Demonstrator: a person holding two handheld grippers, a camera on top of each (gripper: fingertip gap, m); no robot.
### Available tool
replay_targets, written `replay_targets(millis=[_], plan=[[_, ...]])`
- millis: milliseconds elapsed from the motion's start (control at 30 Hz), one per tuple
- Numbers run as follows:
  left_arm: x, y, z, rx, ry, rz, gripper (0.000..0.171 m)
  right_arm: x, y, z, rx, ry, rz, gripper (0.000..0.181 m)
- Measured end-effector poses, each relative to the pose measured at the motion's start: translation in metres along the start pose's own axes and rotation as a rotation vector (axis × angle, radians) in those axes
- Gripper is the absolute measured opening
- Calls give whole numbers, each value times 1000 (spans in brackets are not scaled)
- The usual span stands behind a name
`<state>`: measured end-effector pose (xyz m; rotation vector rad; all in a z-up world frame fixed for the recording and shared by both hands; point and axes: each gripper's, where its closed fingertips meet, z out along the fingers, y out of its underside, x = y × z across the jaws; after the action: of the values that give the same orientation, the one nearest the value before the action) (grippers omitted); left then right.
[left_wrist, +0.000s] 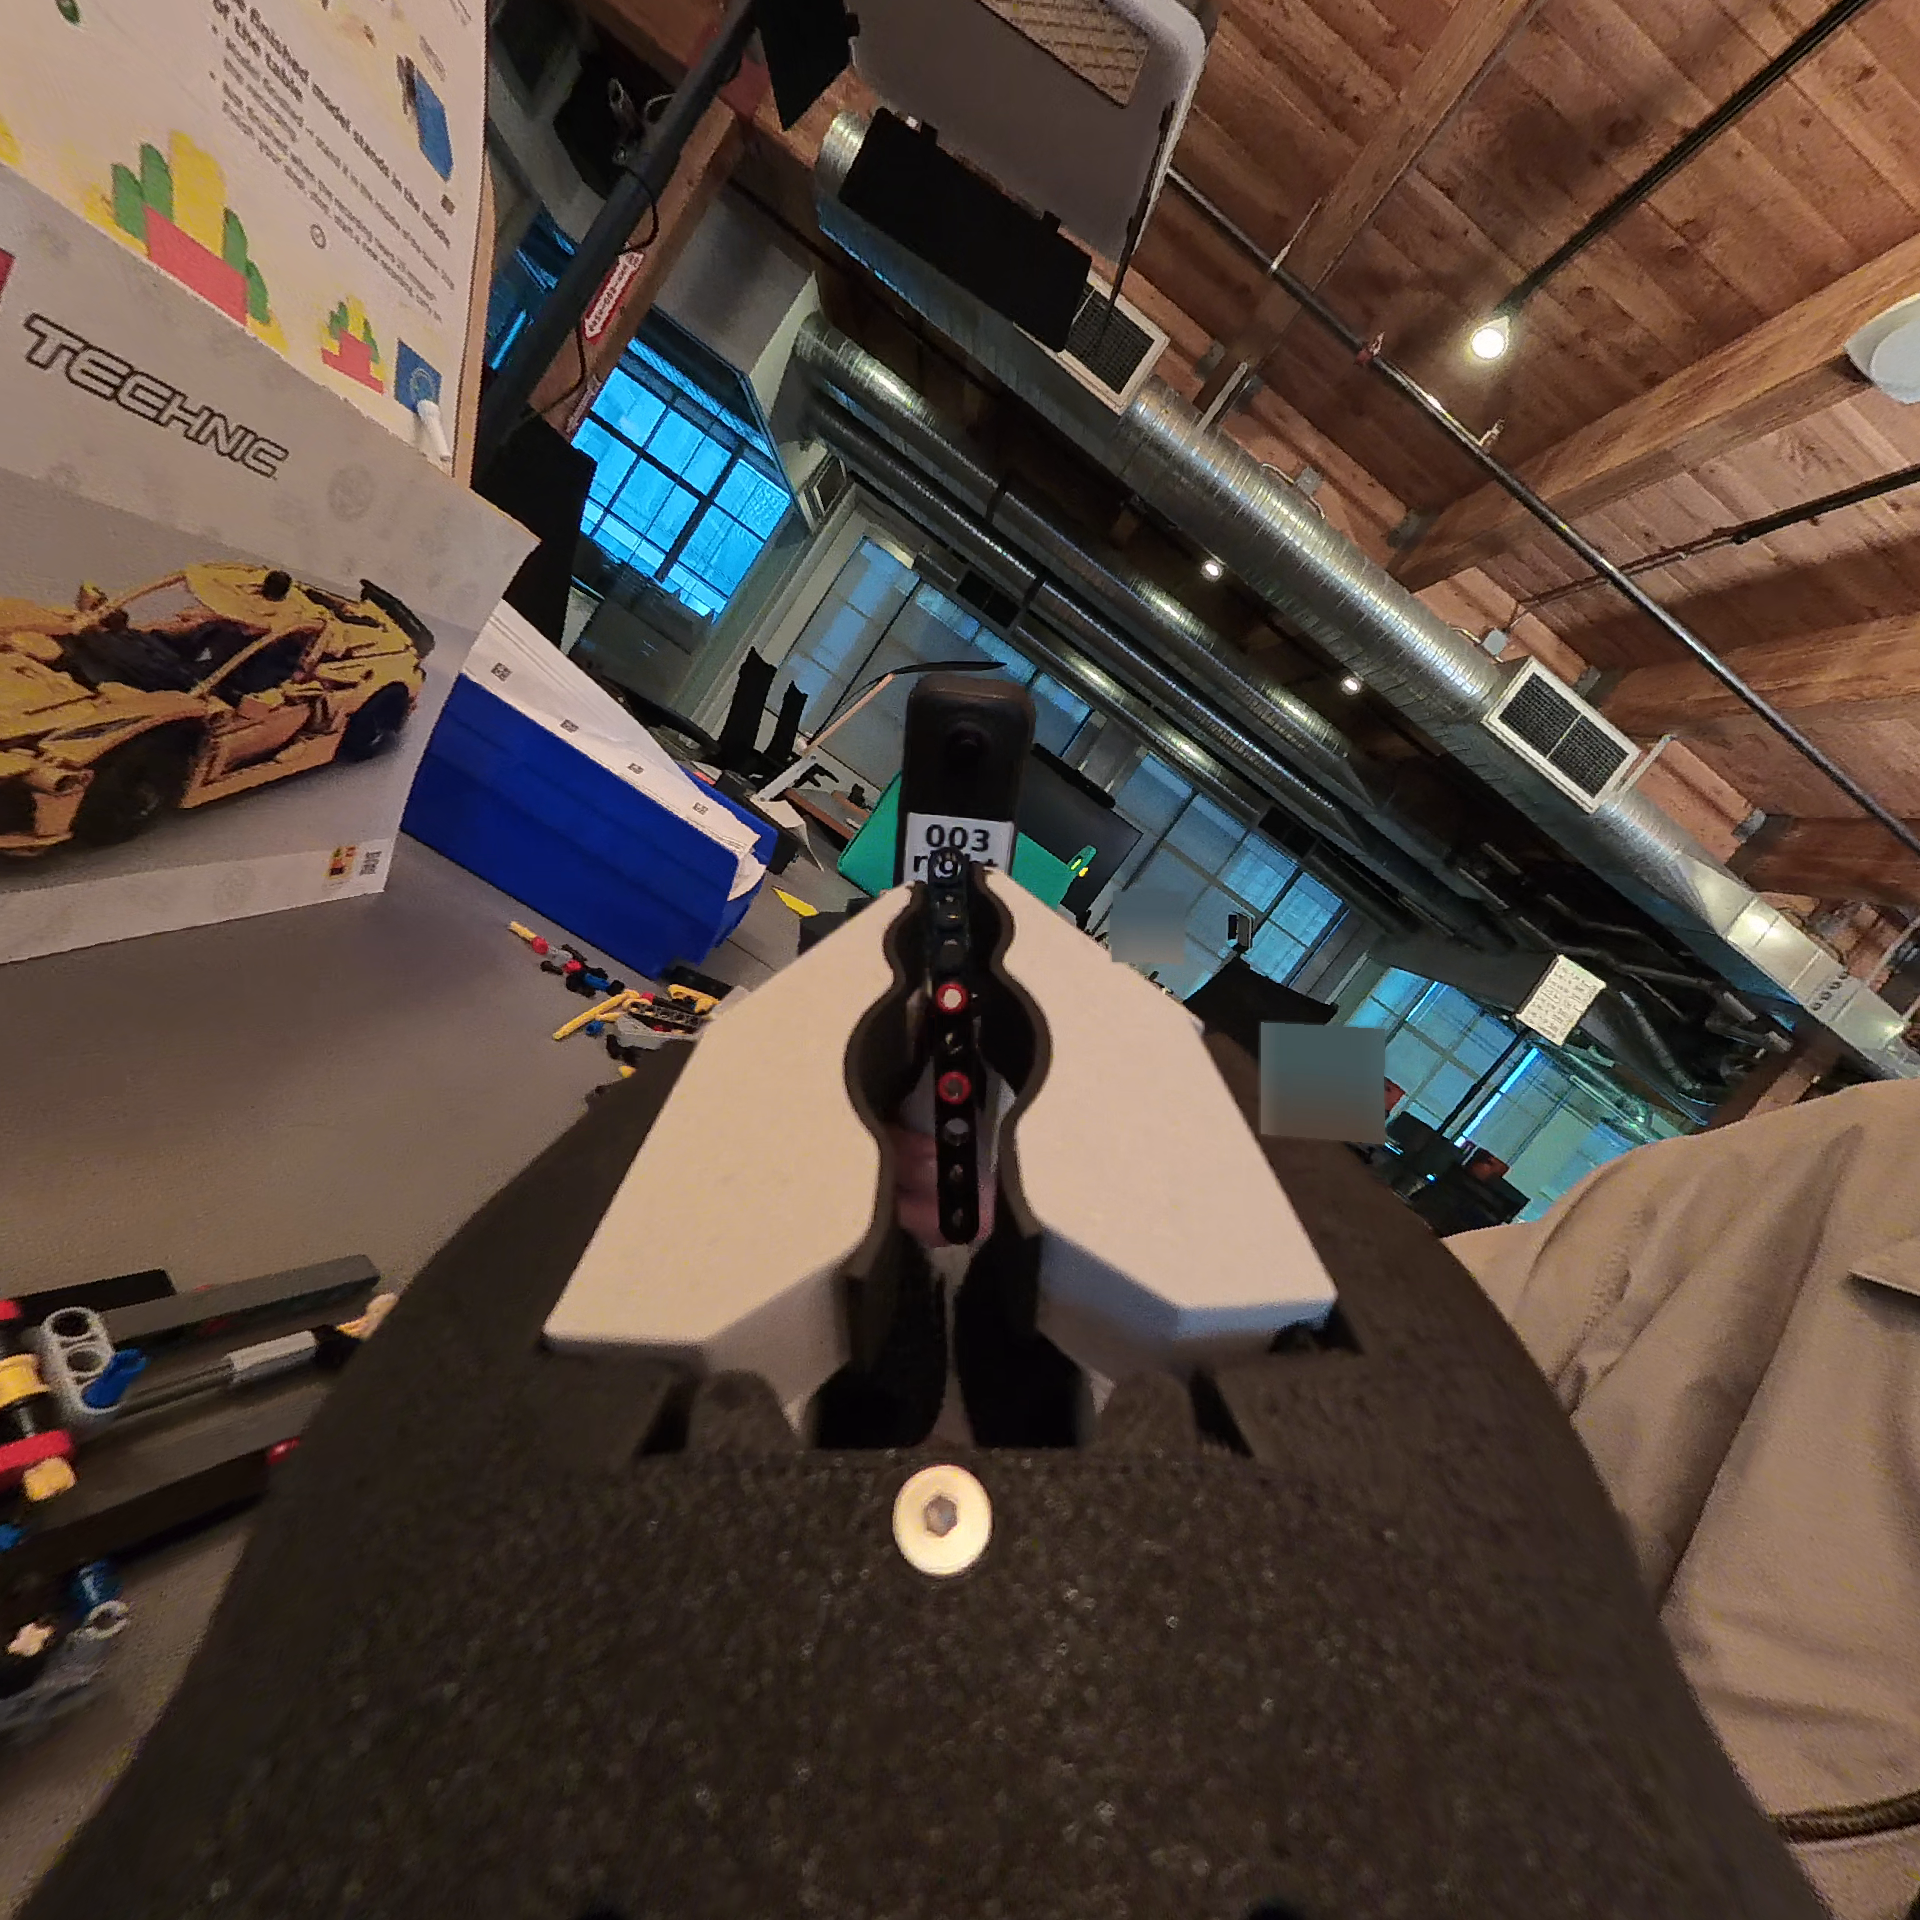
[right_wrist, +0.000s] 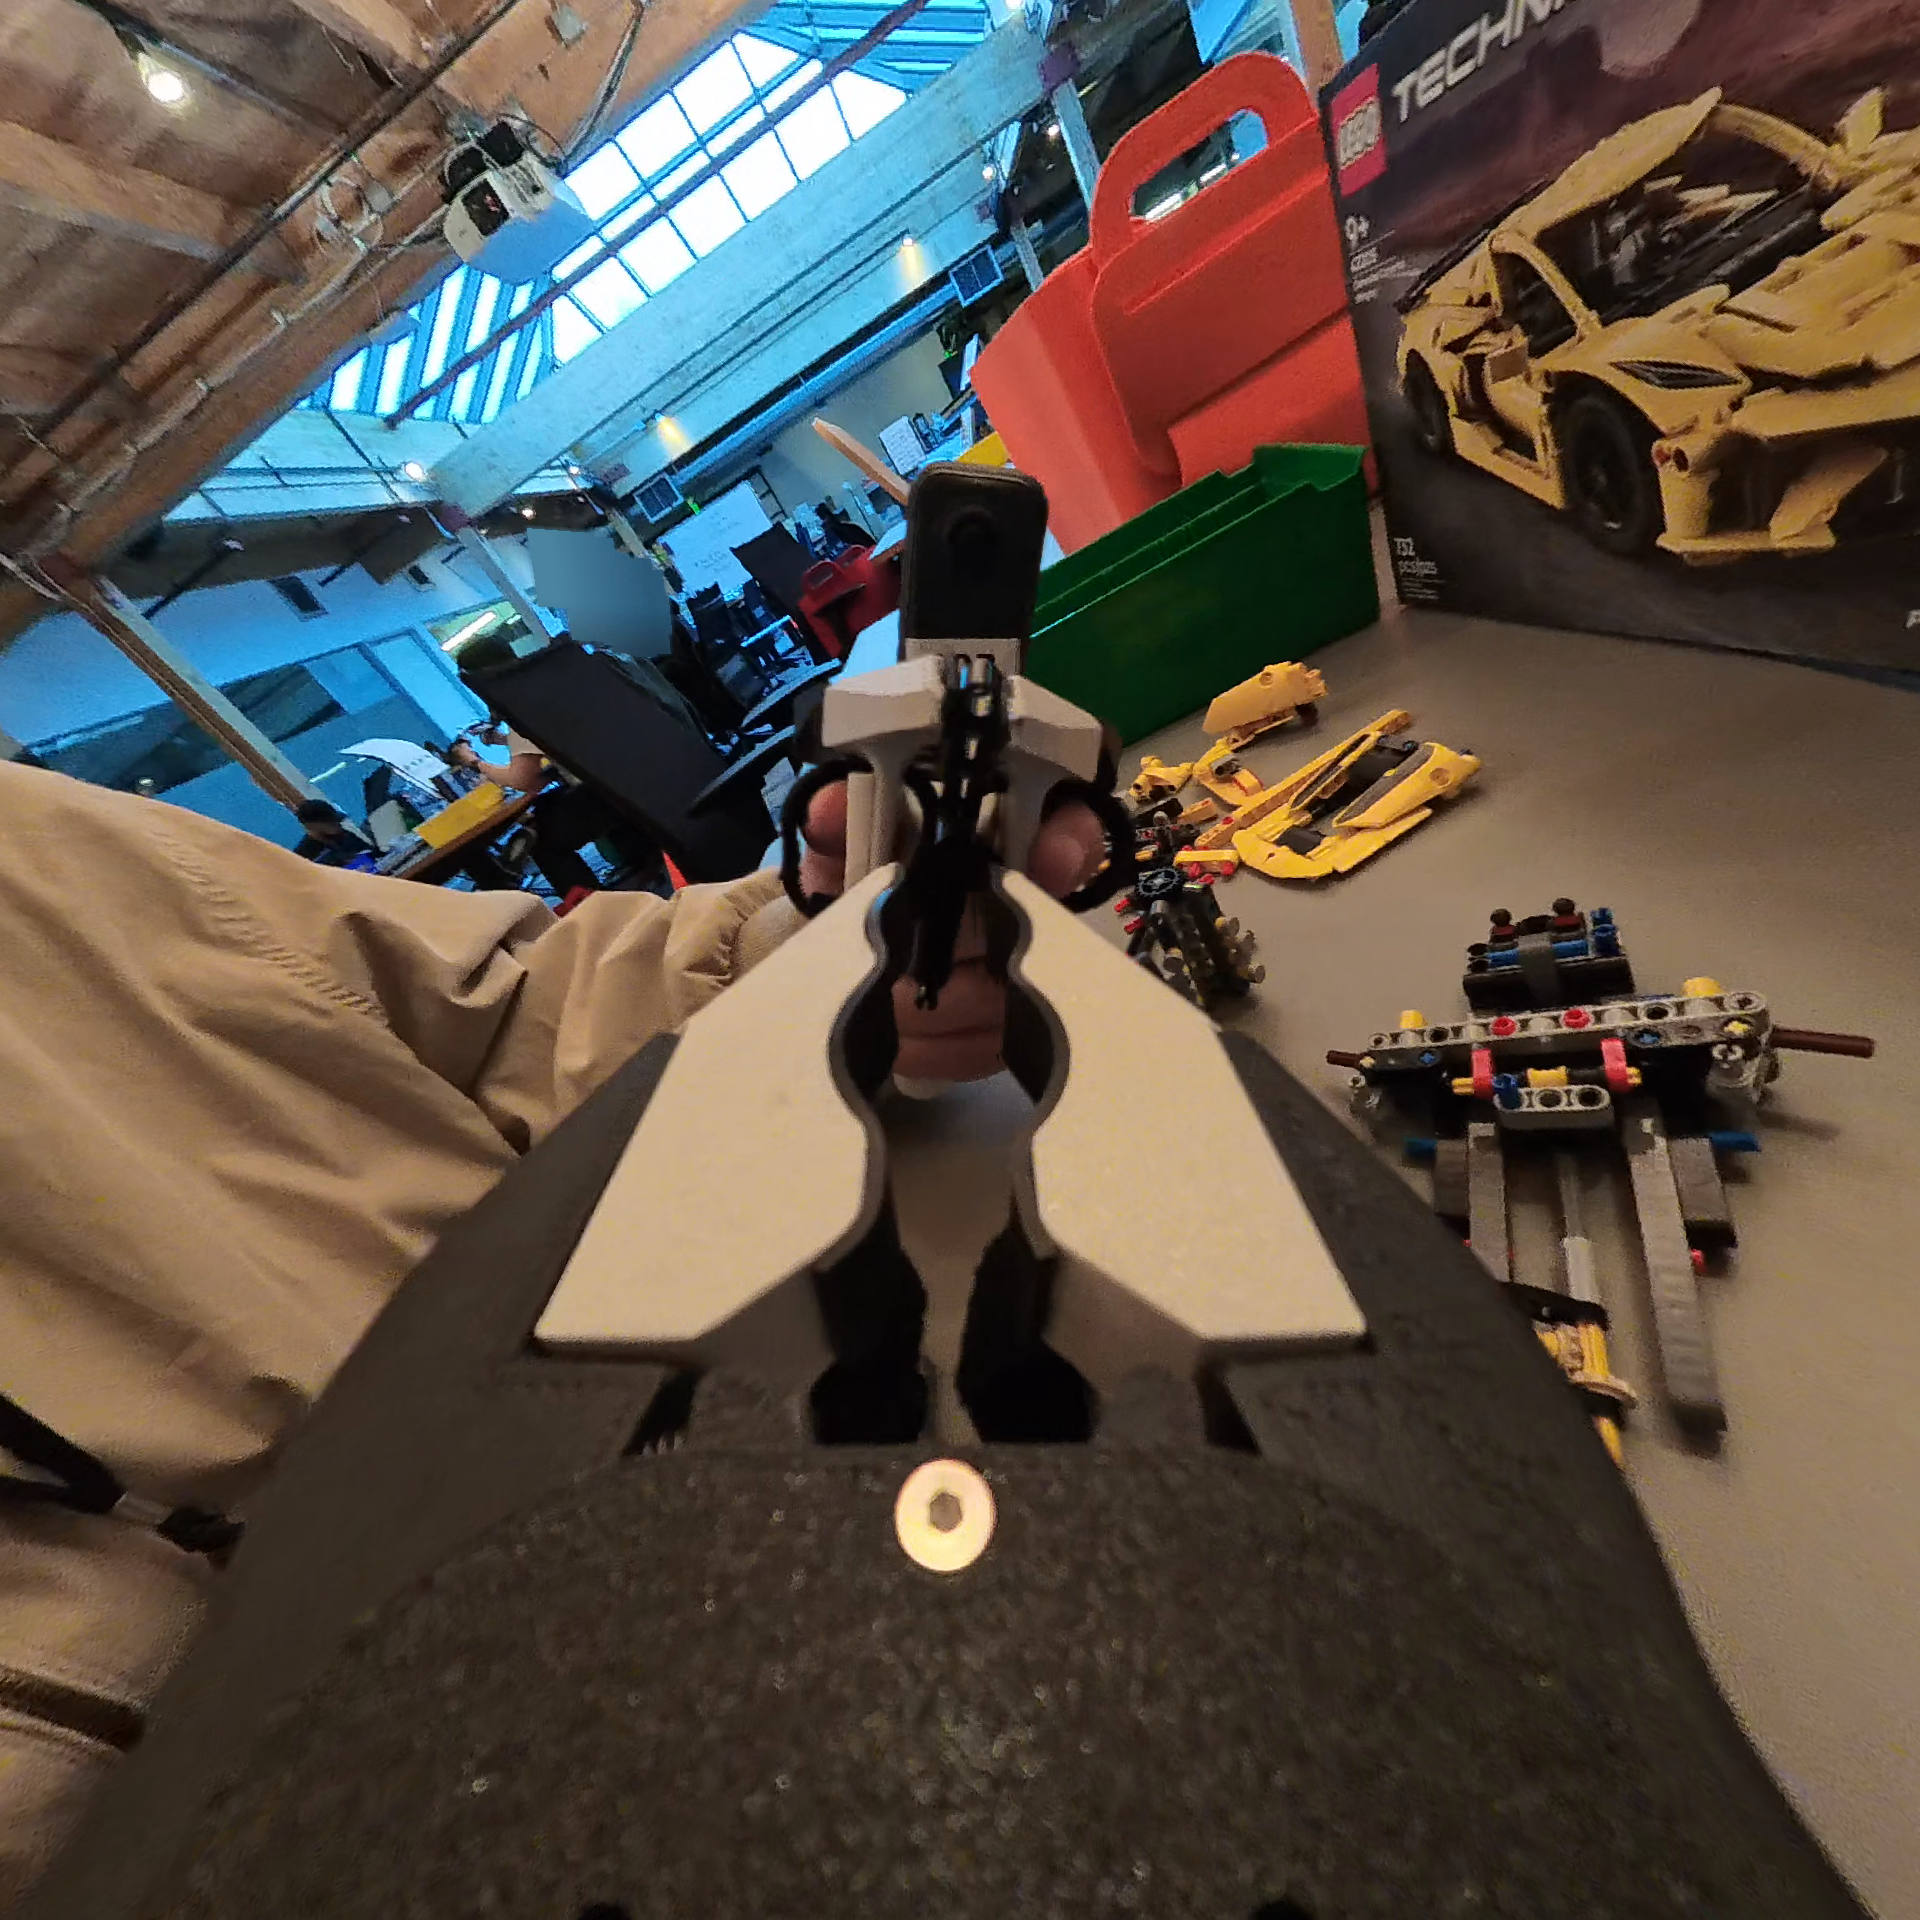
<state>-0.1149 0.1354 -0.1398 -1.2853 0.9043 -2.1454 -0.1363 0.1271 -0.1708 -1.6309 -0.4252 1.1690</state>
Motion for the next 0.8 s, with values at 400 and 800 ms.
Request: replay_targets(millis=[400, 800], plan=[[12, 21, -3, -171, 43, 112, 12, -10, -12, -19, 28, -51, 30, 6], [20, 27, 4, -154, 46, 179, 7, -19, -12, -22, 6, -106, 81, 6]])
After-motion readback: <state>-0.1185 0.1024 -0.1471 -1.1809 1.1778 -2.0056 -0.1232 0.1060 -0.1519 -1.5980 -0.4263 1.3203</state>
